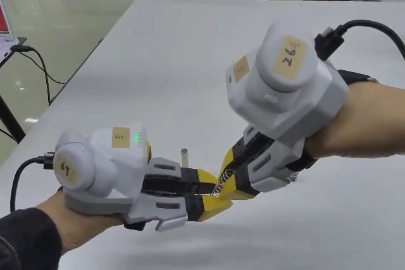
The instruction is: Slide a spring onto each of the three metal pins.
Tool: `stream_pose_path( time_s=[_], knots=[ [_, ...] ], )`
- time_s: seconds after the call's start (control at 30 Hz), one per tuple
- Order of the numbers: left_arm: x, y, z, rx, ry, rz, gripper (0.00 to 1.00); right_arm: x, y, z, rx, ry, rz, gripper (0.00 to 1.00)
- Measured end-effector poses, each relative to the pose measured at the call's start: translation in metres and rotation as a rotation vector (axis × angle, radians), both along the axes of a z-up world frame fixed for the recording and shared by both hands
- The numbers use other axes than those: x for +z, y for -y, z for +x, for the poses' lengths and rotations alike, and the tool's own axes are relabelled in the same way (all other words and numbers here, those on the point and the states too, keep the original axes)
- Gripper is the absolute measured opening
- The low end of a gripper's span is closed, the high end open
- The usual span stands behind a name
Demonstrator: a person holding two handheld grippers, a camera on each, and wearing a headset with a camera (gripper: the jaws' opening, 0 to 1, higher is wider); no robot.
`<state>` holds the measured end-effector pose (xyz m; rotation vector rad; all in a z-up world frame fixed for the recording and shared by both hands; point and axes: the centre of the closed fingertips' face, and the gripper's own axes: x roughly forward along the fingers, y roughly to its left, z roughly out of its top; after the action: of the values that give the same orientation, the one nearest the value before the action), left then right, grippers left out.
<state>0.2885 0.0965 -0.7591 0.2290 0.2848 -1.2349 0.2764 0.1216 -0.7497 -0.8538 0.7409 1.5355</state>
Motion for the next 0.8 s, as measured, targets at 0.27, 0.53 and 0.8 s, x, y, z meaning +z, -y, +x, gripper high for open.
stream_pose_path(
  time_s=[0.27,0.53,0.8],
  knots=[
    [-0.002,-0.002,0.003,0.019,-0.029,-0.005,0.04,0.000,0.000,0.002,-0.001,0.005,-0.010,0.08],
    [-0.004,-0.010,0.006,0.049,-0.040,-0.009,0.10,-0.001,0.007,0.008,-0.012,0.013,-0.030,0.08],
    [-0.011,-0.024,0.006,0.094,-0.062,-0.012,0.20,-0.003,0.014,0.014,-0.029,0.023,-0.049,0.08]
  ],
)
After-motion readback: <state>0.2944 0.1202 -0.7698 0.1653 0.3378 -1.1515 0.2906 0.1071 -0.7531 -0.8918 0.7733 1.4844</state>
